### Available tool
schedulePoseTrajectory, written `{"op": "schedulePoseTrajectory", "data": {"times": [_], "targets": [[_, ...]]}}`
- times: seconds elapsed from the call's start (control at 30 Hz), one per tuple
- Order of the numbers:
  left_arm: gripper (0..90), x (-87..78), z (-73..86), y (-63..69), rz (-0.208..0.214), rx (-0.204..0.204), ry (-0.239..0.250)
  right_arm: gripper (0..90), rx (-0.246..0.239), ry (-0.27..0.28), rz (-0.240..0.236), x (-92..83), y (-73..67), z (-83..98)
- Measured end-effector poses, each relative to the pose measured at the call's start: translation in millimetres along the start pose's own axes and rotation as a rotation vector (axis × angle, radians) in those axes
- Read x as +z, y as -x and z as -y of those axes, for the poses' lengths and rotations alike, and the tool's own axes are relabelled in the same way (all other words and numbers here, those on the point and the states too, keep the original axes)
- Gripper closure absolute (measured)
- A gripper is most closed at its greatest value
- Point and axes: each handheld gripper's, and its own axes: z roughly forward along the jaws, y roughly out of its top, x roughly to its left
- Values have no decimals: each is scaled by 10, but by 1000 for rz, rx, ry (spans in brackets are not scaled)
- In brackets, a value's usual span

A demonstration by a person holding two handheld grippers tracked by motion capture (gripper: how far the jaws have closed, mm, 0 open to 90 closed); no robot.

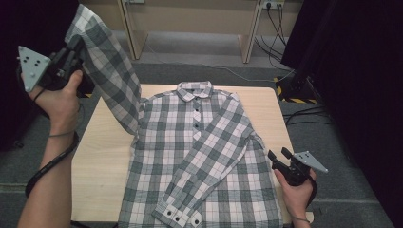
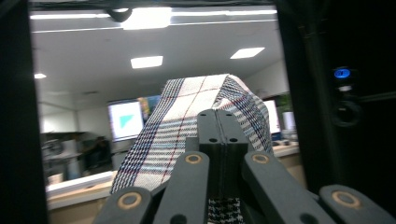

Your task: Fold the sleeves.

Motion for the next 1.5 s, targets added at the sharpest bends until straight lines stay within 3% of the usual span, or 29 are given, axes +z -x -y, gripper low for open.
{"op": "schedulePoseTrajectory", "data": {"times": [0.2,0.97,1.5], "targets": [[892,-53,-62,235,73,21,27,387,-5,2,1,-1,3,1],[892,-289,3,795,213,40,34,387,-7,4,2,-2,3,1],[891,-244,175,1239,331,43,-59,387,-7,6,1,-3,4,2]]}}
